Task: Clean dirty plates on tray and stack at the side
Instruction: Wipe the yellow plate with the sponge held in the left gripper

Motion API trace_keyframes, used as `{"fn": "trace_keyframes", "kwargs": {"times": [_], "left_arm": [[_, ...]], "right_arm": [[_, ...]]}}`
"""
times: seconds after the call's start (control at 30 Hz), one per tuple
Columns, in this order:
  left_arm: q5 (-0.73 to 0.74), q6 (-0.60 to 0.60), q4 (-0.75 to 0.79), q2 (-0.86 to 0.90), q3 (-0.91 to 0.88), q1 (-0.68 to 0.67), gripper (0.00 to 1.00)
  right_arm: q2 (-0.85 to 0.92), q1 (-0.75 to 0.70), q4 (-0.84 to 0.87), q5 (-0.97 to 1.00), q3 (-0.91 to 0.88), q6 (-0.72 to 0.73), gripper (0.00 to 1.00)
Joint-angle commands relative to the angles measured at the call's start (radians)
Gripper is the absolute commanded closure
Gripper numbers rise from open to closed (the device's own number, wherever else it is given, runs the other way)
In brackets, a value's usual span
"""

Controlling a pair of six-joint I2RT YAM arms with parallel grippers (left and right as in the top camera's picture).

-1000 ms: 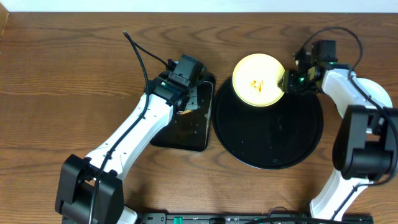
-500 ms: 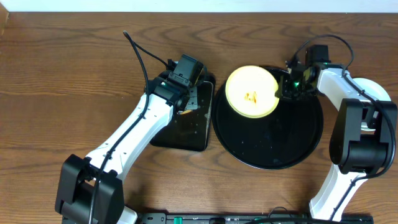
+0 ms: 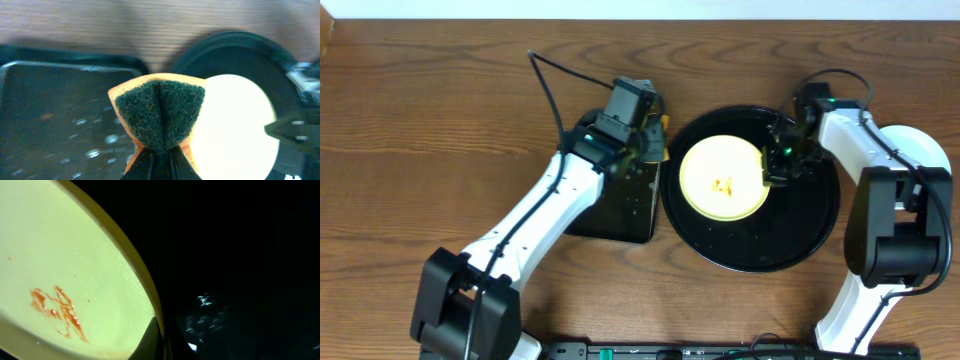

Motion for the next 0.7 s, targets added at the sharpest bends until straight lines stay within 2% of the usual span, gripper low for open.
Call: {"fn": "trace_keyframes", "kwargs": {"times": [0.0,0.13,0.47,0.67], "left_arm": [[0.081,0.009,0.045,0.045,-0.005,-0.05,0.92],[0.101,0.008,0.121,0.111,-0.005,-0.12,0.92],[0.119,-0.185,0.227,0.261,-0.005,-0.24,0.92],[0.136,-0.236,0.253,0.34,-0.005,-0.276,0.92]], "right_arm": [[-0.026,0.043,-0.011,0.045,-0.018,0.031,0.99],[-0.026,0.077,-0.011,0.045,-0.019,0.032,0.99],[-0.026,0.088,-0.012,0.045,-0.019,0.036,0.99],[-0.026,0.088,-0.015,0.045,-0.019,0.035,0.99]]}}
